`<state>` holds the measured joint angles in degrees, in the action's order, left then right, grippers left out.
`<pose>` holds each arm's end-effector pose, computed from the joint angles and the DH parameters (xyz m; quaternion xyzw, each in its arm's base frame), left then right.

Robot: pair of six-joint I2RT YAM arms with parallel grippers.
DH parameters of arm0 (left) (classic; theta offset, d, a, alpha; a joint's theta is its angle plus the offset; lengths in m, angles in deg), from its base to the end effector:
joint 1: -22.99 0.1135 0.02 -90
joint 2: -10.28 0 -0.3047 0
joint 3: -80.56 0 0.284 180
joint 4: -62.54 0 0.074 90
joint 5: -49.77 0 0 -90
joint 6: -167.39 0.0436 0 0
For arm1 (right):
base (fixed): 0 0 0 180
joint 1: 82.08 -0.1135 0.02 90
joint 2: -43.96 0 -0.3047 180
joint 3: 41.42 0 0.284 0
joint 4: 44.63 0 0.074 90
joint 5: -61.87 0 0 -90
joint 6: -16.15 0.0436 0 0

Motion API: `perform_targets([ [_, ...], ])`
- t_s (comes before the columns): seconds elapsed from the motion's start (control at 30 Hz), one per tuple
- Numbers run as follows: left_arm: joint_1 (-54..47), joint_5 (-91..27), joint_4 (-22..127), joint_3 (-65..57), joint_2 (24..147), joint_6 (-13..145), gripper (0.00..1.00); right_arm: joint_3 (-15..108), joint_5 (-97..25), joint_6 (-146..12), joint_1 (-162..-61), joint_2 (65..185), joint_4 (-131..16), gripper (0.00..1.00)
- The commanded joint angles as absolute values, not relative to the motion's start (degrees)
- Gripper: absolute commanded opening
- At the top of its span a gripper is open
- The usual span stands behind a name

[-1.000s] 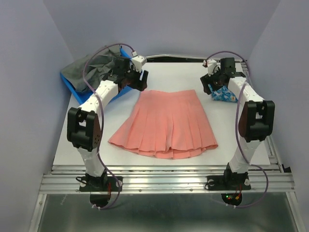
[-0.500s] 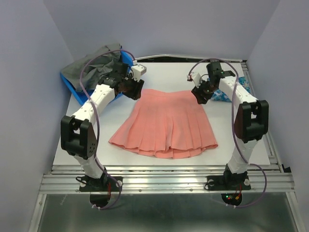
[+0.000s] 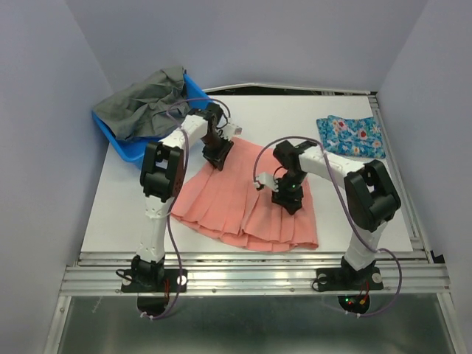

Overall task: Fold and stack the skirts
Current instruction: Flatten the skirt out

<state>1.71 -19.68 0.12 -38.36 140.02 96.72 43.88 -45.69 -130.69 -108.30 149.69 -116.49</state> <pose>0.4854 -0.2055 0.1845 0.3622 0.9039 -0.1789 0.1404 0.3208 0.1727 0.1922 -0.6528 0.7417 0.1524 0.0212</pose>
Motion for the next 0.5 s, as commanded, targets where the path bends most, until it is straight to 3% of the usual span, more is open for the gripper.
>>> perform_targets([
  [0.0, 1.1, -19.8, -7.2, -52.1, 147.2, 98.8, 0.40, 44.0, -55.0, -129.8, -116.9, 147.5, -122.0, 0.55],
  [0.13, -1.1, -17.0, -9.9, -66.0, 156.3, 103.2, 0.42, 49.7, -63.7, -125.2, -124.3, 149.0, -120.9, 0.56],
  [0.23, -2.2, -16.6, -7.6, -72.8, 158.2, 104.3, 0.56, 56.2, -69.9, -116.2, -125.2, 147.1, -116.3, 0.61],
  [0.3, -1.8, -16.5, -1.2, -69.9, 153.8, 102.5, 0.61, 58.9, -68.6, -111.9, -124.2, 144.5, -114.3, 0.61],
  [0.33, -1.4, -15.4, 0.6, -68.2, 151.4, 102.1, 0.67, 60.0, -67.9, -111.0, -120.8, 143.3, -112.3, 0.61],
  [0.47, 2.8, -11.8, 11.6, -55.9, 137.9, 96.7, 0.74, 59.5, -63.7, -109.5, -107.8, 138.7, -108.5, 0.57],
])
